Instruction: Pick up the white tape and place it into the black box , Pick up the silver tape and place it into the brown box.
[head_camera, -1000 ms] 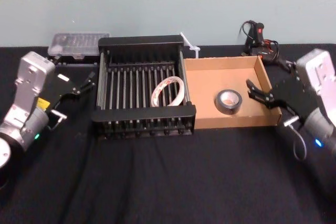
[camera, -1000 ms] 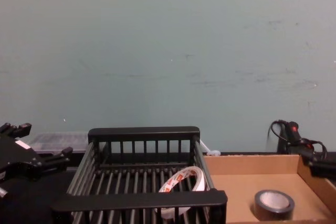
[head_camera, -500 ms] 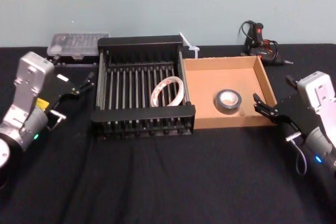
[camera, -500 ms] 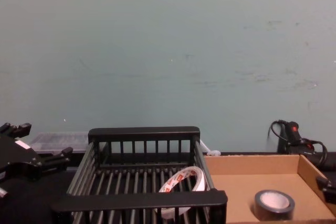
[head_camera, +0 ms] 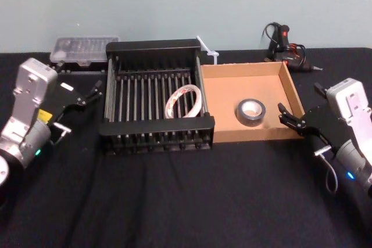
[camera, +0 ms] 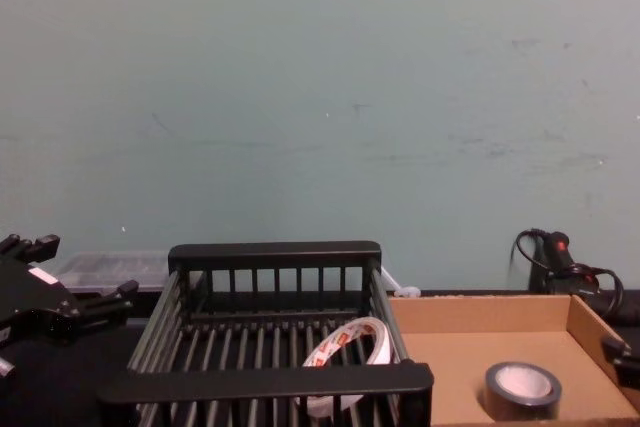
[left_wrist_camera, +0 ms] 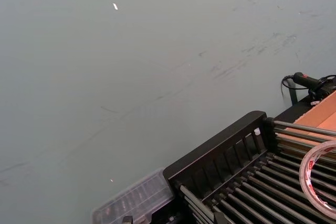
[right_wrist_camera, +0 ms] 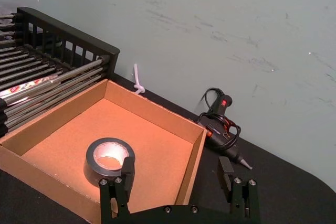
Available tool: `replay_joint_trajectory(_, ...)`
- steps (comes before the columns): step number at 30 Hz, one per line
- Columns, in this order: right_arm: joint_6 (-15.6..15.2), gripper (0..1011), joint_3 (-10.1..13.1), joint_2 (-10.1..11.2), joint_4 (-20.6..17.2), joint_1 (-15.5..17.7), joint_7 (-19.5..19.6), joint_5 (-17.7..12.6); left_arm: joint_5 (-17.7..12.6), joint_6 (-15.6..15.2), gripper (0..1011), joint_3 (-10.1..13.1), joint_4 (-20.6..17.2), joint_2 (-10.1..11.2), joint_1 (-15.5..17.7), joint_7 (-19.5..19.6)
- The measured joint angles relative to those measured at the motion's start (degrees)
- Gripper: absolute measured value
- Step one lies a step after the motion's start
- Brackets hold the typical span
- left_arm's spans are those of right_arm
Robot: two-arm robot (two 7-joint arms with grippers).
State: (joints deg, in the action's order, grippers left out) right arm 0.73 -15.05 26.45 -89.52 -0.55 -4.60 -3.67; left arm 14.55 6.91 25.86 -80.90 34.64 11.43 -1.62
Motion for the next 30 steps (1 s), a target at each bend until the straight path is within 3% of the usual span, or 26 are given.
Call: replay_joint_trajectory(30, -0.1, 1002, -0.1, 0.1, -0.1, -0.1, -0.2, -0.2, 0.0, 0.0, 1001, 0.0, 0.0, 0.0, 0.0, 0.0)
